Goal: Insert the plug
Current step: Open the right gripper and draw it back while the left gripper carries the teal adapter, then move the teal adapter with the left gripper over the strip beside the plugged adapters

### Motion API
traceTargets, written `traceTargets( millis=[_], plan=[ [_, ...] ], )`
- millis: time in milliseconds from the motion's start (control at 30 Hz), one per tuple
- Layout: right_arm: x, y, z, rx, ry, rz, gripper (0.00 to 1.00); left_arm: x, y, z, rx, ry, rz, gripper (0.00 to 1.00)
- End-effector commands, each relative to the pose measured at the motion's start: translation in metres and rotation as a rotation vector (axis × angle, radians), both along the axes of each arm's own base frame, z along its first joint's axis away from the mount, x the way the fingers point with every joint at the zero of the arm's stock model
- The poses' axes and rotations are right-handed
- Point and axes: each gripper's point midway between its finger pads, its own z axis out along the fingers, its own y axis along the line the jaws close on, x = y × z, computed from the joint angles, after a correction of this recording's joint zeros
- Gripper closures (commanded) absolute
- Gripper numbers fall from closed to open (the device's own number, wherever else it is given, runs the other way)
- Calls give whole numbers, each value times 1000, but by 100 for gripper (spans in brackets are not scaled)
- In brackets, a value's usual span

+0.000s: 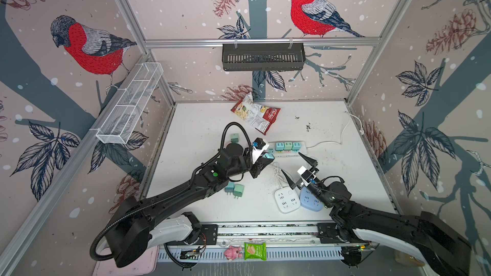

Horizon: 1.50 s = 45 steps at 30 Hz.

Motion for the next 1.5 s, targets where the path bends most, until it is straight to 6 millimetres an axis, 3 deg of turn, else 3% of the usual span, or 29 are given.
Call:
traceTargets(
  millis=[0, 167, 267, 400, 500, 633, 800, 900, 1033, 1133, 1233, 1467],
  plan=[
    [7, -11, -4, 51, 66, -42, 0, 14, 19, 26, -50, -199, 118, 100],
    [15, -32, 3, 123, 98, -94, 0, -1, 26, 18, -4, -348, 57, 100],
    [17, -58, 8, 245, 90, -169, 0, -2, 27, 12, 34, -413, 43, 100],
    [19, -87, 11, 361, 89, -245, 0, 17, 32, -9, 171, -452, 104, 100],
    [19, -97, 14, 429, 104, -237, 0, 36, 34, -22, 265, -443, 161, 100],
    [16, -99, 16, 452, 105, -185, 0, 56, 22, -16, 306, -439, 170, 100],
    [27, -106, 9, 462, 153, -224, 0, 83, -4, 1, 398, -465, 110, 100],
    [41, -105, 1, 438, 210, -256, 0, 110, -10, 9, 496, -438, 110, 100],
    [58, -99, -6, 402, 276, -277, 0, 127, -8, -1, 620, -372, 29, 100],
    [65, -93, -10, 371, 303, -268, 0, 132, 5, -23, 747, -324, -6, 100],
    [70, -93, -12, 367, 315, -281, 0, 123, 14, -41, 811, -303, -64, 100],
    [71, -97, -10, 381, 306, -297, 0, 111, 11, -59, 813, -331, -161, 100]
  ],
)
